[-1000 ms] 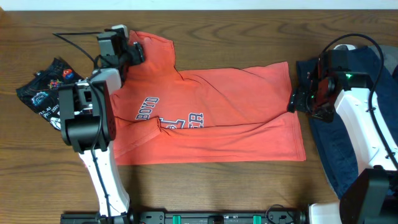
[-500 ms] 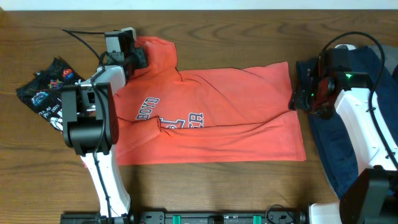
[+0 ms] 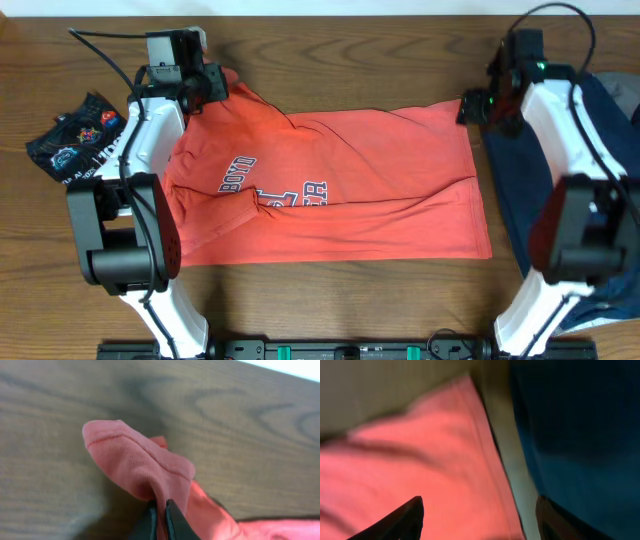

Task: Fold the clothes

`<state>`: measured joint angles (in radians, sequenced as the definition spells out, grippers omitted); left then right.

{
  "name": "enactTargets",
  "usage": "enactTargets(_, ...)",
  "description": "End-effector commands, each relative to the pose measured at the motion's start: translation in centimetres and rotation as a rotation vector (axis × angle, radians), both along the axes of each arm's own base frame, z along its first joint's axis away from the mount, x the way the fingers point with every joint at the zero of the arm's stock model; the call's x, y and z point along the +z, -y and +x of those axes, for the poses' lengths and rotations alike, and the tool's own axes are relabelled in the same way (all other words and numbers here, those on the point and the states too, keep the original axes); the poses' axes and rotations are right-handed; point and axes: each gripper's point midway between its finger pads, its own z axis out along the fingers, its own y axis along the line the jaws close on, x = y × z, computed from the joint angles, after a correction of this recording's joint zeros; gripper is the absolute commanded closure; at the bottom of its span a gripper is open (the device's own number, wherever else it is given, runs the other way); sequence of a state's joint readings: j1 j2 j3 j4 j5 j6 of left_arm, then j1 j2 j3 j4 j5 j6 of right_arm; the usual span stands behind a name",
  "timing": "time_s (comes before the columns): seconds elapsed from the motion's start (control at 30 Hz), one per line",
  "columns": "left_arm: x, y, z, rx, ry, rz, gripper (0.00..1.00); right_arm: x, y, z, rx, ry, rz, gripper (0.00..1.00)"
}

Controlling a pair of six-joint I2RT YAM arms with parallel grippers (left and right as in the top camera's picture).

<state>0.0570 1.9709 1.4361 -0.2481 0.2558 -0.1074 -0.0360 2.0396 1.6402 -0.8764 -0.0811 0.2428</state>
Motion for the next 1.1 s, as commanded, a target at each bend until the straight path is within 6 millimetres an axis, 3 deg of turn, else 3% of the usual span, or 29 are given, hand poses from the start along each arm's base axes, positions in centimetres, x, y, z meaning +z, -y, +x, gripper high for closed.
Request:
enactTargets(0.0, -0.5, -0.2, -0.3, 0.006, -0.024, -0.001, 0.94, -2.2, 0.2, 2.1, 0.009, 0.007, -0.002, 0.29)
enactTargets(0.17, -0.6, -0.2, -0.5, 0.006, -0.032, -0.002, 0.94, -5.2, 0.0, 3.8, 0.012, 0.026, -0.011, 0.27)
enactTargets(0.47, -1.2, -0.1, -1.0, 0.006, -0.059, -0.003, 0.94, -6.2, 0.1, 5.7, -0.049, 0.083, -0.010, 0.26)
enactTargets(0.77, -1.6, -0.1, -1.5, 0.006, -0.080, -0.004, 0.94, -8.7, -2.5, 6.2, -0.058, 0.071, 0.023, 0.28)
enactTargets(0.9, -1.7, -0.1, -1.6, 0.006, -0.088, -0.004, 0.94, -9.6, -2.7, 5.8, -0.087, 0.045, 0.022, 0.44)
enactTargets(1.0, -1.8, -0.1, -1.8, 0.006, -0.094, -0.005, 0.94, -9.9, -2.0, 5.4, -0.124, 0.028, -0.007, 0.75)
enactTargets(1.07, -1.9, -0.1, -2.0, 0.005, -0.105, -0.006, 0.94, -10.0, -1.7, 5.1, -0.137, 0.013, -0.027, 0.90)
